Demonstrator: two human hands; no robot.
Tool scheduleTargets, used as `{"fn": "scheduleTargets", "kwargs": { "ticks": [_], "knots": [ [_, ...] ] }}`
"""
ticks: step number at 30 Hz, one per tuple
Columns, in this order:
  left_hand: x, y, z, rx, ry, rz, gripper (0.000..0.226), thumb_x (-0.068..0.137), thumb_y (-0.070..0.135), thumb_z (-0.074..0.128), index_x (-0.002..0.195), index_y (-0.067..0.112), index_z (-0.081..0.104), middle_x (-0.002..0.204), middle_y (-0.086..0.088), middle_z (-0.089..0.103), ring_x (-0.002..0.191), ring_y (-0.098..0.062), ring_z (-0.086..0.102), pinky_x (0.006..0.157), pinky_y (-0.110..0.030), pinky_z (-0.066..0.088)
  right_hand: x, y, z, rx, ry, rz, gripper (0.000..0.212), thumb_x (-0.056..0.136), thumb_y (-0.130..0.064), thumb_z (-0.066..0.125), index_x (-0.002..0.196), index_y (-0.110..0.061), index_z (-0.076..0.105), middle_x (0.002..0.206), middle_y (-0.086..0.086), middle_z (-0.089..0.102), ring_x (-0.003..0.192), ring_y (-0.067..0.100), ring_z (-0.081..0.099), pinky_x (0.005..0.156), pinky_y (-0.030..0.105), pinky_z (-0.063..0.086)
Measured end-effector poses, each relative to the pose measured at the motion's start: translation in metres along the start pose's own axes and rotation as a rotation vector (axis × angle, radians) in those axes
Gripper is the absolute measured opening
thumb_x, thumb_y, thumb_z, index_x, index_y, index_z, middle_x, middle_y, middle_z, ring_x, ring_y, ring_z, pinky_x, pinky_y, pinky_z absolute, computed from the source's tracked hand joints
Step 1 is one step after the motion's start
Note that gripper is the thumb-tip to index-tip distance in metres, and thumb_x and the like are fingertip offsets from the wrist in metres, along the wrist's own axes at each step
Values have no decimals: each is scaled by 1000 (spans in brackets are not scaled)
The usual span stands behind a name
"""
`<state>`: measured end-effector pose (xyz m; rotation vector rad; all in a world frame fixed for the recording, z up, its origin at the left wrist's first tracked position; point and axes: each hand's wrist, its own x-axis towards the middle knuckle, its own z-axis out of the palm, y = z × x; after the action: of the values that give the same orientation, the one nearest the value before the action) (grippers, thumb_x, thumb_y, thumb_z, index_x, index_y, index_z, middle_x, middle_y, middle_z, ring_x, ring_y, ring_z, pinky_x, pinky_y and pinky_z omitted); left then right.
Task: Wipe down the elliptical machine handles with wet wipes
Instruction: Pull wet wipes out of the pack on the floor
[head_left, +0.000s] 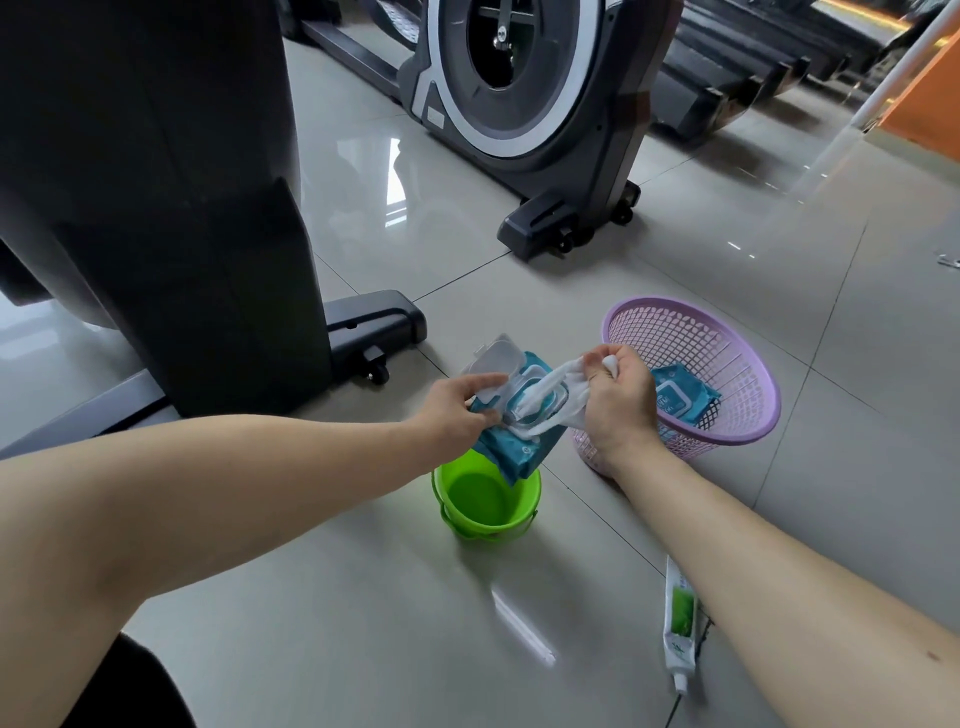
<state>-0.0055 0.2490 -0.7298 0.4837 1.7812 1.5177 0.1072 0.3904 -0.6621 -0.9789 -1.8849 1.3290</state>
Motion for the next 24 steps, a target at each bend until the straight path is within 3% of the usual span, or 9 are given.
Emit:
{"fn": "scheduleTargets", "kwargs": {
  "ticks": [5, 11, 16, 19, 21, 24],
  "knots": [
    [0, 5, -3, -50, -48, -5, 51, 92, -5, 70, 134, 22, 66, 126, -9, 70, 110, -24, 71, 93, -32, 60, -1, -9, -1, 39, 27, -38, 8, 107, -13, 52, 101, -15, 57, 97, 4, 62, 79, 10, 61, 52, 11, 48],
    [2, 1, -2, -21, -37, -12, 50, 91, -2, 73, 132, 26, 68, 125, -8, 71, 112, -24, 70, 100, -41, 57, -1, -11, 1, -12, 26, -104, 9, 107, -14, 50, 101, -20, 54, 101, 0, 62, 90, 12, 63, 62, 16, 52],
    [1, -3, -6, -8, -17, -42, 49, 88, -2, 75, 128, 26, 70, 128, -8, 69, 115, -25, 69, 101, -41, 57, 5, 9, -4, -28, -86, -52, 3, 106, -17, 55, 108, -19, 55, 117, 9, 68, 97, 15, 66, 57, 11, 51],
    [1, -7, -8, -15, -33, -57, 49, 87, -6, 74, 127, 22, 70, 127, -9, 70, 112, -26, 70, 101, -41, 57, 4, 23, -11, 31, -245, 81, 22, 94, -20, 65, 115, -27, 65, 123, 10, 67, 107, 27, 67, 70, 24, 58],
    [0, -7, -8, -12, -51, -67, 49, 87, -7, 74, 127, 21, 70, 125, -9, 71, 110, -27, 71, 99, -41, 58, 1, 30, -14, 37, -355, 125, 40, 77, -18, 62, 116, -28, 68, 123, 9, 67, 112, 29, 67, 79, 32, 59],
    [1, -6, -6, 5, -73, -71, 49, 87, -7, 73, 129, 19, 70, 124, -8, 72, 110, -26, 71, 99, -40, 58, -5, 33, -14, -94, -432, 87, 49, 75, -5, 61, 121, -22, 69, 112, 3, 72, 103, 18, 70, 72, 19, 57]
  ]
}}
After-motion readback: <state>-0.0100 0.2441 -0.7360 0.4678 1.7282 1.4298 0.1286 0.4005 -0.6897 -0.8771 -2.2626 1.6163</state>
